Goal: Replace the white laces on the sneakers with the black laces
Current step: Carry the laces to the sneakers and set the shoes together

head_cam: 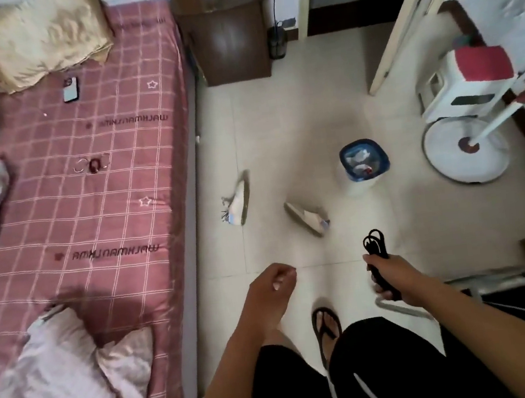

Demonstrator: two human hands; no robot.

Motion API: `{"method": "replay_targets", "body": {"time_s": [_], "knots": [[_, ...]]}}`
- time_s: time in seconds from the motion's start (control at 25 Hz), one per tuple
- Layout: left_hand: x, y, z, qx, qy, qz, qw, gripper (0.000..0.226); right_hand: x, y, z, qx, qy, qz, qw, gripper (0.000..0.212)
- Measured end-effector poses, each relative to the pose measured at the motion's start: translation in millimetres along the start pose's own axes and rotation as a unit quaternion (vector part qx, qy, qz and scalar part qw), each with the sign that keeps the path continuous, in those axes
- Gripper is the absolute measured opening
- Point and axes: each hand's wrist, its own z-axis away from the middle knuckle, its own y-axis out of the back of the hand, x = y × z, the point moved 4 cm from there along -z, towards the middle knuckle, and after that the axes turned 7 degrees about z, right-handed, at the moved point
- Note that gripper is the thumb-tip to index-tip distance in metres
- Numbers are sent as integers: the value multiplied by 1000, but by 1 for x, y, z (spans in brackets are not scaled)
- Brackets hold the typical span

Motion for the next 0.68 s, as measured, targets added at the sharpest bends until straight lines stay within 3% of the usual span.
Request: {"method": "replay_targets", "body": {"time_s": [0.4, 0.68], "knots": [[7, 96, -224, -70, 86, -14, 994, 12, -114, -89, -162, 32, -59, 50, 996, 18], [-107, 131, -465, -10, 161, -21, 987, 20, -180, -142, -376, 6, -8, 164, 986, 20]]}}
